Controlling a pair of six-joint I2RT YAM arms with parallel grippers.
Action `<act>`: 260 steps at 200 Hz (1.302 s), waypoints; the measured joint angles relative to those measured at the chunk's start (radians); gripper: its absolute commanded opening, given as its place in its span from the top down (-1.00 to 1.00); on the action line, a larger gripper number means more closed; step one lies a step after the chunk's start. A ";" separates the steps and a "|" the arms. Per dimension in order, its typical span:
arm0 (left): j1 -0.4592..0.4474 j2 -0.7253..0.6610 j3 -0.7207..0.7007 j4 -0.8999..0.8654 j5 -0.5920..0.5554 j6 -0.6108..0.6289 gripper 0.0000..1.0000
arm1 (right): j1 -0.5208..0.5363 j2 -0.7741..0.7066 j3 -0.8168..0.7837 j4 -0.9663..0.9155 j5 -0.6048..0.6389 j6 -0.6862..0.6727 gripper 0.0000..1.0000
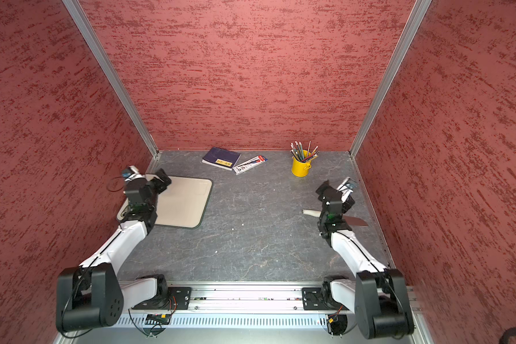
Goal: Align the knife with the edge of the cutting board
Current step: Move the work surface to the center of the board.
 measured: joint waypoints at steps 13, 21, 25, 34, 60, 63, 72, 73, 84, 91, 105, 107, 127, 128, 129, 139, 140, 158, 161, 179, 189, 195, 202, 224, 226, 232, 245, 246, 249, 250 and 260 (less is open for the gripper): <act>0.124 0.005 0.027 -0.100 0.055 -0.099 -0.99 | -0.050 -0.033 0.048 -0.113 0.000 0.120 -0.97; 0.167 0.017 0.037 -0.170 0.067 -0.133 -0.99 | -0.069 -0.039 0.055 -0.146 -0.020 0.151 -0.97; 0.174 0.023 0.042 -0.205 0.079 -0.139 -1.00 | -0.074 -0.036 0.058 -0.167 -0.042 0.160 -0.97; 0.166 0.041 0.063 -0.287 0.115 -0.148 -1.00 | -0.076 -0.013 0.079 -0.217 -0.093 0.171 -0.97; 0.141 0.187 0.246 -0.556 0.214 -0.132 -1.00 | -0.059 0.159 0.258 -0.412 -0.284 0.167 -0.97; 0.142 0.209 0.274 -0.583 0.221 -0.127 -0.99 | -0.053 0.178 0.282 -0.430 -0.304 0.164 -0.97; 0.145 0.283 0.361 -0.673 0.238 -0.103 -0.97 | -0.032 0.228 0.350 -0.481 -0.356 0.152 -0.97; 0.145 0.294 0.374 -0.685 0.242 -0.099 -0.96 | -0.030 0.231 0.354 -0.484 -0.359 0.151 -0.97; 0.147 0.361 0.443 -0.757 0.256 -0.069 -0.94 | 0.009 0.267 0.410 -0.525 -0.421 0.141 -0.95; 0.147 0.386 0.463 -0.795 0.262 -0.049 -0.92 | 0.034 0.279 0.430 -0.542 -0.455 0.137 -0.94; 0.147 0.400 0.468 -0.870 0.267 -0.013 -0.91 | 0.087 0.291 0.444 -0.571 -0.521 0.134 -0.90; 0.147 0.400 0.468 -0.880 0.268 -0.009 -0.91 | 0.095 0.293 0.444 -0.575 -0.530 0.134 -0.90; 0.146 0.401 0.482 -0.947 0.254 0.038 -0.90 | 0.169 0.315 0.444 -0.615 -0.595 0.137 -0.88; 0.146 0.401 0.484 -0.949 0.253 0.039 -0.89 | 0.171 0.316 0.444 -0.616 -0.596 0.137 -0.87; 0.147 0.403 0.488 -0.954 0.250 0.042 -0.89 | 0.173 0.318 0.444 -0.618 -0.598 0.137 -0.87; 0.147 0.425 0.527 -0.988 0.229 0.059 -0.89 | 0.206 0.343 0.449 -0.637 -0.624 0.137 -0.86; 0.147 0.427 0.530 -0.990 0.227 0.060 -0.89 | 0.208 0.345 0.449 -0.638 -0.625 0.137 -0.86; 0.149 0.503 0.629 -1.025 0.176 0.076 -0.89 | 0.253 0.409 0.476 -0.680 -0.668 0.136 -0.86; 0.149 0.515 0.643 -1.027 0.167 0.077 -0.89 | 0.259 0.418 0.481 -0.686 -0.674 0.137 -0.86; 0.155 0.587 0.703 -1.044 0.126 0.082 -0.88 | 0.286 0.465 0.511 -0.717 -0.712 0.138 -0.87; 0.158 0.617 0.718 -1.053 0.117 0.082 -0.83 | 0.294 0.482 0.527 -0.730 -0.732 0.145 -0.86; 0.159 0.635 0.726 -1.060 0.116 0.086 -0.83 | 0.297 0.489 0.536 -0.735 -0.741 0.150 -0.86; 0.157 0.655 0.734 -1.065 0.114 0.090 -0.83 | 0.299 0.497 0.547 -0.739 -0.753 0.157 -0.86; 0.114 0.718 0.765 -1.081 0.101 0.107 -0.81 | 0.303 0.513 0.579 -0.744 -0.778 0.180 -0.87; 0.108 0.724 0.768 -1.081 0.098 0.109 -0.81 | 0.304 0.514 0.582 -0.744 -0.780 0.180 -0.86; 0.085 0.735 0.772 -1.083 0.097 0.113 -0.81 | 0.304 0.519 0.592 -0.745 -0.785 0.187 -0.86; 0.022 0.746 0.774 -1.086 0.101 0.119 -0.81 | 0.306 0.528 0.612 -0.747 -0.793 0.198 -0.87; 0.016 0.746 0.774 -1.087 0.100 0.120 -0.81 | 0.306 0.529 0.614 -0.747 -0.794 0.198 -0.87; 0.001 0.746 0.774 -1.088 0.101 0.121 -0.80 | 0.307 0.530 0.618 -0.747 -0.795 0.201 -0.87; -0.004 0.746 0.774 -1.088 0.102 0.121 -0.80 | 0.307 0.531 0.621 -0.748 -0.796 0.203 -0.87; -0.063 0.746 0.774 -1.090 0.114 0.124 -0.74 | 0.309 0.537 0.634 -0.748 -0.800 0.210 -0.87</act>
